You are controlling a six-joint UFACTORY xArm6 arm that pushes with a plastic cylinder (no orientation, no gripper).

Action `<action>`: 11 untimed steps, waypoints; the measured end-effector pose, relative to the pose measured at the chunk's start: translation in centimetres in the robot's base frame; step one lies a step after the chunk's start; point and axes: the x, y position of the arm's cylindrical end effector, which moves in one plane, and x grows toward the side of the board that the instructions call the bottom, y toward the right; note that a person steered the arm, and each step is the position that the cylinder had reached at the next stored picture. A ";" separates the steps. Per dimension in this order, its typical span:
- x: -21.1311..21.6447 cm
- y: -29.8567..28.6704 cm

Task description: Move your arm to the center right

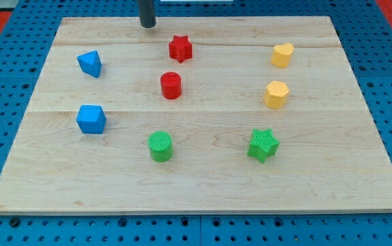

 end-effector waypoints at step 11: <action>18.4 31.9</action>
